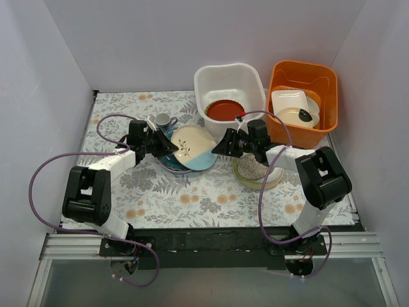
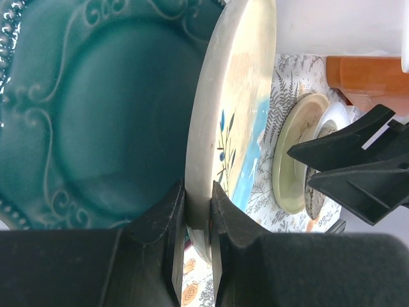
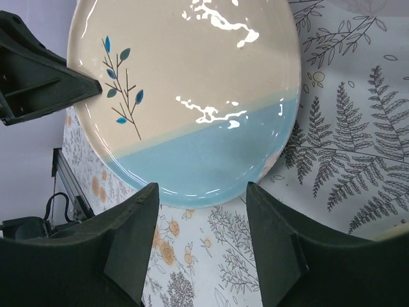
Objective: Place the plates into the plastic bin on the countertop
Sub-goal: Pick up the plate at the center of the board.
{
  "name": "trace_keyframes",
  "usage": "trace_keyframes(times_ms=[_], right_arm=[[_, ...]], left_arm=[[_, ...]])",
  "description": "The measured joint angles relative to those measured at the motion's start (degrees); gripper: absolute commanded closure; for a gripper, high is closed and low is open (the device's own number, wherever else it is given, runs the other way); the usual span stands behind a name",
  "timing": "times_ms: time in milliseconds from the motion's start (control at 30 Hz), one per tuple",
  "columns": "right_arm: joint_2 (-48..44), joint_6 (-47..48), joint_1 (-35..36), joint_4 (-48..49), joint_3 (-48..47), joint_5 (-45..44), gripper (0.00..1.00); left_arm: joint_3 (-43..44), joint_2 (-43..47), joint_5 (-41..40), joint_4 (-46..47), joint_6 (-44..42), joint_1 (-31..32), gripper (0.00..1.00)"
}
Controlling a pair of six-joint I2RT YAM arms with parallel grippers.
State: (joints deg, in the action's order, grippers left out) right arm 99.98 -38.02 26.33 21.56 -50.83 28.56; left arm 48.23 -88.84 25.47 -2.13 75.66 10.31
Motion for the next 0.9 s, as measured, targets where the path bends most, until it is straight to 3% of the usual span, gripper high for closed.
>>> trace_keyframes(times_ms=[600,900], right_arm=[[-3.0,1.8,-3.1,-3.9,-1.8,3.1,0.21],[-4.3,2.3,-4.2,-5.2,-2.6,4.1,0.2]], left_arm=[[0.0,3.2,1.2,-4.8,-2.4,0.1,1.0],[-0.1,5.2,2.5,-6.0,-2.9,0.1,1.0]])
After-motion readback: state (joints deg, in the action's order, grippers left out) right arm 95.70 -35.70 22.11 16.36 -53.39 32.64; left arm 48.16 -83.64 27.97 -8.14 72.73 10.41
